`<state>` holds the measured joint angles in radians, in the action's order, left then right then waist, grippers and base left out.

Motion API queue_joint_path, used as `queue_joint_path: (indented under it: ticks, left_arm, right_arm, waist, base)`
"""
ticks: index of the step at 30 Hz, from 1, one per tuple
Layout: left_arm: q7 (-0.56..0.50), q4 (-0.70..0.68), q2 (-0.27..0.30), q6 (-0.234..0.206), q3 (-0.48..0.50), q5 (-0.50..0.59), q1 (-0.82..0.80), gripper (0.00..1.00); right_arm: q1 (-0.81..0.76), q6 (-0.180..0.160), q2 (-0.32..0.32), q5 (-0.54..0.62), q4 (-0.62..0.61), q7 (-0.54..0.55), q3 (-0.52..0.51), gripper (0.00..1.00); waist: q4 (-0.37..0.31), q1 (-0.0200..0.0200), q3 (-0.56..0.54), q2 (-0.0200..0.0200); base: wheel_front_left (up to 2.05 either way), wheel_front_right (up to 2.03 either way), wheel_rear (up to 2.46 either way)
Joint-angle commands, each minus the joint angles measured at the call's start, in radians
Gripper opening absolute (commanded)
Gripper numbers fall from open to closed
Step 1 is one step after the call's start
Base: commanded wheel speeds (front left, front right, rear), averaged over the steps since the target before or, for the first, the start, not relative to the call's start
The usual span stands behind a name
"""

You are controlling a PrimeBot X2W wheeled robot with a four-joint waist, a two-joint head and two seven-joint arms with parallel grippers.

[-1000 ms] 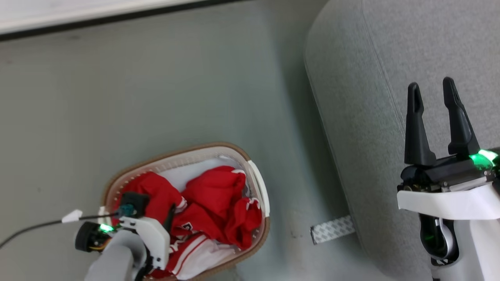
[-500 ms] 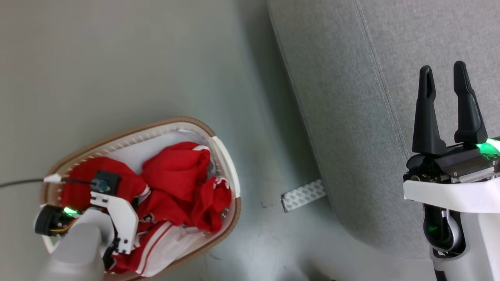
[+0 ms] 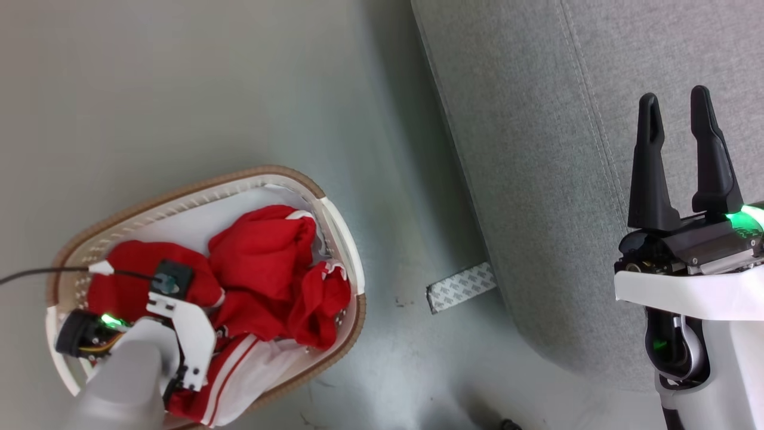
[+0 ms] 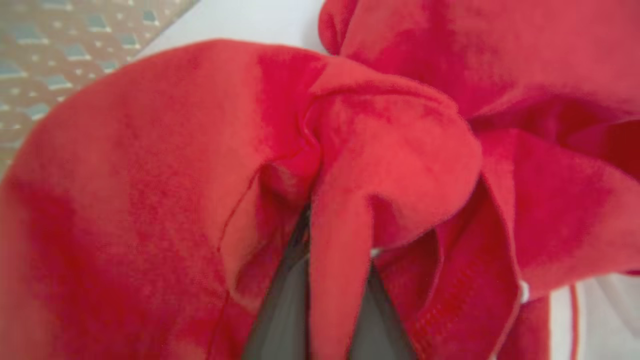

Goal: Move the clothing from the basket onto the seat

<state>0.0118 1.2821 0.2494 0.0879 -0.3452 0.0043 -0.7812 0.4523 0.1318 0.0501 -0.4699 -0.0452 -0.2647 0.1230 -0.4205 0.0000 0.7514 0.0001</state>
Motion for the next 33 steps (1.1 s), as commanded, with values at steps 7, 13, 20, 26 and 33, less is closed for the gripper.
queue_joint_path:
  ticks: [7, 13, 20, 26, 33]
  left_arm:
    - [0.097, 0.002, -0.037, 0.01, 0.002, -0.038, 0.056, 0.0]
    - [0.173, -0.013, -0.14, 0.013, -0.007, -0.064, 0.065, 0.0]
    - [0.239, -0.057, -0.195, 0.026, -0.016, -0.116, 0.096, 0.0]
    - [0.253, -0.175, -0.196, 0.039, -0.02, -0.169, 0.146, 0.0]
    - [0.253, -0.416, -0.193, 0.043, -0.055, -0.232, 0.224, 0.0]
  right_arm:
    - [-0.013, -0.002, 0.001, 0.033, 0.02, 0.0, -0.015, 1.0]
    - [-0.056, -0.002, 0.002, 0.07, 0.033, 0.0, -0.042, 1.0]
    - [-0.103, -0.002, 0.002, 0.116, 0.057, 0.0, -0.031, 1.0]
    - [-0.139, -0.002, 0.002, 0.129, 0.071, 0.0, -0.031, 1.0]
    - [-0.197, -0.002, 0.002, 0.124, 0.082, 0.0, -0.044, 1.0]
  waist:
    - [0.054, 0.0, -0.126, -0.0001]
    - [0.132, 0.0, -0.282, -0.0001]
    - [0.21, 0.0, -0.432, -0.0001]
    - [0.252, 0.0, -0.512, -0.0001]
    - [0.313, 0.0, -0.593, -0.0001]
  base:
    - [0.0, 0.0, 0.0]
    - [0.0, 0.0, 0.0]
    - [0.0, 0.0, 0.0]
    - [0.0, 0.0, 0.0]
    - [0.0, 0.0, 0.0]
